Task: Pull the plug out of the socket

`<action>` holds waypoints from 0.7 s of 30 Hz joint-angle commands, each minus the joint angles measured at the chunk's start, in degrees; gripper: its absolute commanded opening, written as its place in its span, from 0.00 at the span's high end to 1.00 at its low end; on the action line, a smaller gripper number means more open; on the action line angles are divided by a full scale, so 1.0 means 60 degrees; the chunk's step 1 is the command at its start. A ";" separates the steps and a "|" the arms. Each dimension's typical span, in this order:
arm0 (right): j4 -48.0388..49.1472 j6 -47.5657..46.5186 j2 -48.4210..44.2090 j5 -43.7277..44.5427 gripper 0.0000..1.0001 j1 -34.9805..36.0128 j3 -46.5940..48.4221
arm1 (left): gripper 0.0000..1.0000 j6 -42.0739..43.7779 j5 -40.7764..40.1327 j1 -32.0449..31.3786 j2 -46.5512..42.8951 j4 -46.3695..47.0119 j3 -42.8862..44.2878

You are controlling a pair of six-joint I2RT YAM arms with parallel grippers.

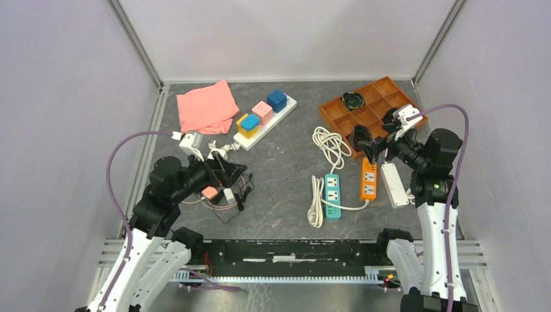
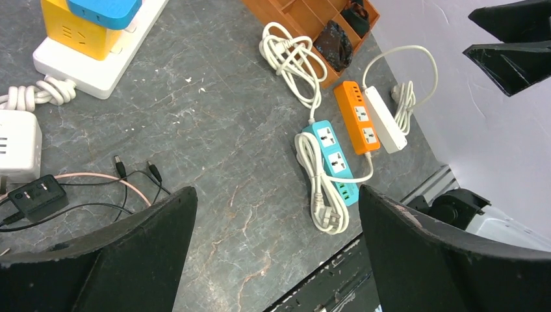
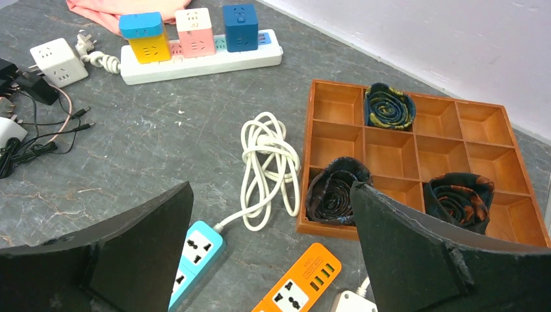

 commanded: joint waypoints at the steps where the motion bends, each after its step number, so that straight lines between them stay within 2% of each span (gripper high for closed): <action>1: 0.0348 0.0077 -0.0033 -0.0119 0.02 -0.0018 0.0102 | 0.00 0.0340 -0.0128 -0.0036 0.0416 0.0609 0.0130; 12: 0.0539 0.0033 0.0071 -0.0407 0.02 -0.0014 -0.0185 | 0.00 0.0959 -0.0327 -0.0040 0.1887 0.1331 0.0510; 16: 0.0812 -0.0750 0.0383 -0.1720 0.02 -0.0017 -0.0716 | 0.00 0.1711 -0.1179 -0.0049 0.2878 0.1302 0.0991; 21: 0.1186 -0.2273 0.0622 -0.2703 0.02 0.0022 -0.1676 | 0.00 0.2912 -0.2901 -0.0234 0.5169 0.1129 0.2116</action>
